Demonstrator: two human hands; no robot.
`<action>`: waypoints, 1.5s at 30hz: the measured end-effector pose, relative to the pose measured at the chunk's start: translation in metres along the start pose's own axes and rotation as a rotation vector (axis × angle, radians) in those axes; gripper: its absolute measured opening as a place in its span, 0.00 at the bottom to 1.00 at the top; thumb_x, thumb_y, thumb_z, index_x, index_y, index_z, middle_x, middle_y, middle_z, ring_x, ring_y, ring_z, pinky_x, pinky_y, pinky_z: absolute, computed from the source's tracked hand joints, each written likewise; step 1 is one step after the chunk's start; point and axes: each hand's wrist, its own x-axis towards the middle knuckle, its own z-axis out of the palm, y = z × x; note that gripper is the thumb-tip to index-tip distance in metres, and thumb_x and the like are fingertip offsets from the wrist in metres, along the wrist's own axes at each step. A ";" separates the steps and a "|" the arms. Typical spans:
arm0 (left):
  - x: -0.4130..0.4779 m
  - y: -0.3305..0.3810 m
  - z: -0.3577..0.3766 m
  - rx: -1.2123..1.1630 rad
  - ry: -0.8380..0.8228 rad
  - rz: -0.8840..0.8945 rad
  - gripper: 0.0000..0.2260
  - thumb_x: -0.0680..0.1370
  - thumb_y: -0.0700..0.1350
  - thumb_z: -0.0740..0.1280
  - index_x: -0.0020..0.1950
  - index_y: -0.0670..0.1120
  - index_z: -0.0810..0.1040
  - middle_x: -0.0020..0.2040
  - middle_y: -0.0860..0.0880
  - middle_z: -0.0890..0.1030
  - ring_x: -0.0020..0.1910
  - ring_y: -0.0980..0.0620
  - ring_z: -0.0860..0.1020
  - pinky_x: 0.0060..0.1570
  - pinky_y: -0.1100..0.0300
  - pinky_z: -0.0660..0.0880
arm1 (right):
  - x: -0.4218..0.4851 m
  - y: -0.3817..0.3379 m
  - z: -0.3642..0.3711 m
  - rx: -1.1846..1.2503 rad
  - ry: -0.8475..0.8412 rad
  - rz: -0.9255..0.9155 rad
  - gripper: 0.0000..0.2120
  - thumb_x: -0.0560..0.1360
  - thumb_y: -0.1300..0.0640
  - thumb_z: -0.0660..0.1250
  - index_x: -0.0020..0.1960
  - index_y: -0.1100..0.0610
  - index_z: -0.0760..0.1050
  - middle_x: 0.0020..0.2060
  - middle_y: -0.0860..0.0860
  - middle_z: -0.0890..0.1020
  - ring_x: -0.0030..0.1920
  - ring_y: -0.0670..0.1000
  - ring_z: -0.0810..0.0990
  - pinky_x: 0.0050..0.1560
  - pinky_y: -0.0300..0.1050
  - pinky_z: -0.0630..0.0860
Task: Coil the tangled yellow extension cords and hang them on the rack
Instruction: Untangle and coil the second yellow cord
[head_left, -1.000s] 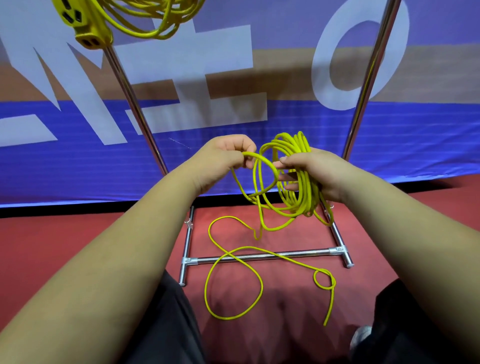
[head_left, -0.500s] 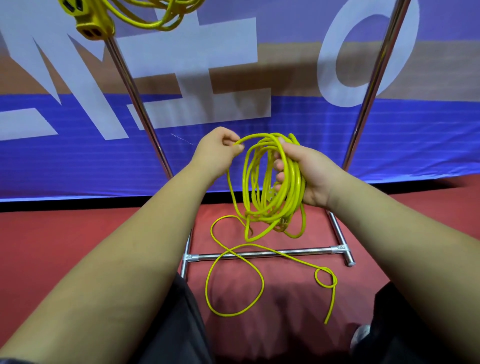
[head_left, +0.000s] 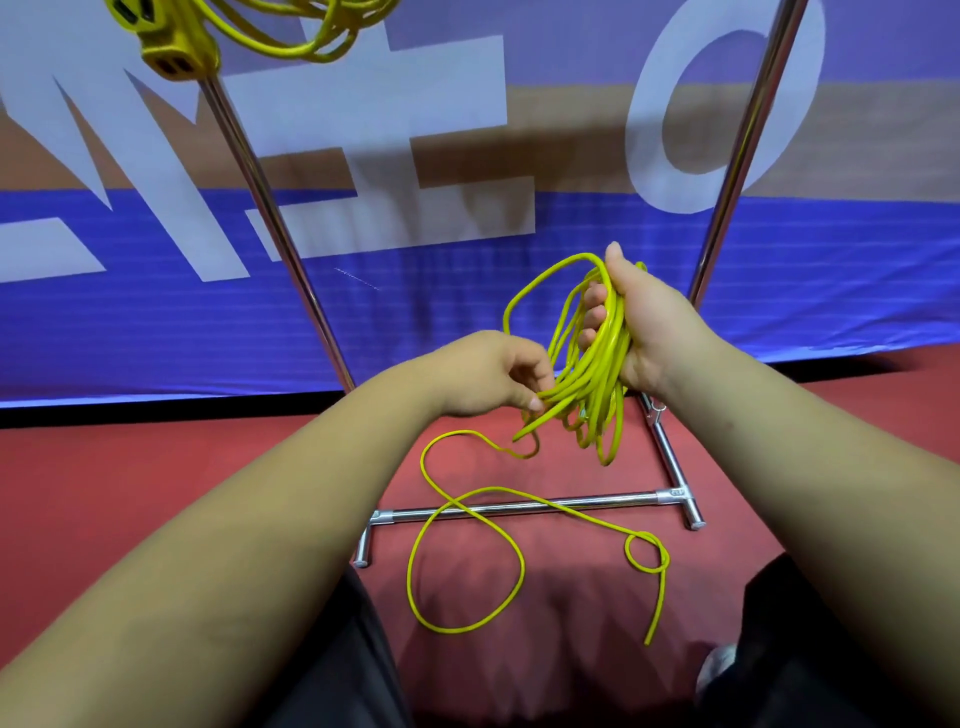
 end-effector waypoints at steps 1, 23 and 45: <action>0.000 0.001 0.000 -0.035 0.030 -0.008 0.09 0.75 0.37 0.76 0.53 0.46 0.84 0.46 0.53 0.85 0.44 0.62 0.80 0.48 0.71 0.74 | -0.001 0.000 0.000 0.004 0.010 -0.020 0.24 0.79 0.35 0.69 0.38 0.54 0.75 0.30 0.47 0.75 0.26 0.47 0.74 0.31 0.43 0.75; 0.012 -0.042 -0.015 -0.221 0.359 -0.306 0.51 0.66 0.62 0.82 0.81 0.48 0.60 0.73 0.51 0.73 0.68 0.54 0.75 0.63 0.58 0.73 | -0.023 -0.023 -0.003 -0.264 -0.510 0.184 0.05 0.77 0.53 0.65 0.45 0.54 0.73 0.22 0.44 0.61 0.18 0.44 0.60 0.21 0.38 0.61; 0.035 -0.029 -0.004 -0.838 0.484 -0.178 0.03 0.81 0.40 0.70 0.54 0.46 0.81 0.45 0.48 0.84 0.46 0.45 0.84 0.42 0.53 0.82 | -0.029 -0.017 -0.007 -0.734 -0.412 -0.096 0.10 0.78 0.58 0.75 0.46 0.56 0.74 0.29 0.54 0.68 0.25 0.53 0.68 0.33 0.50 0.77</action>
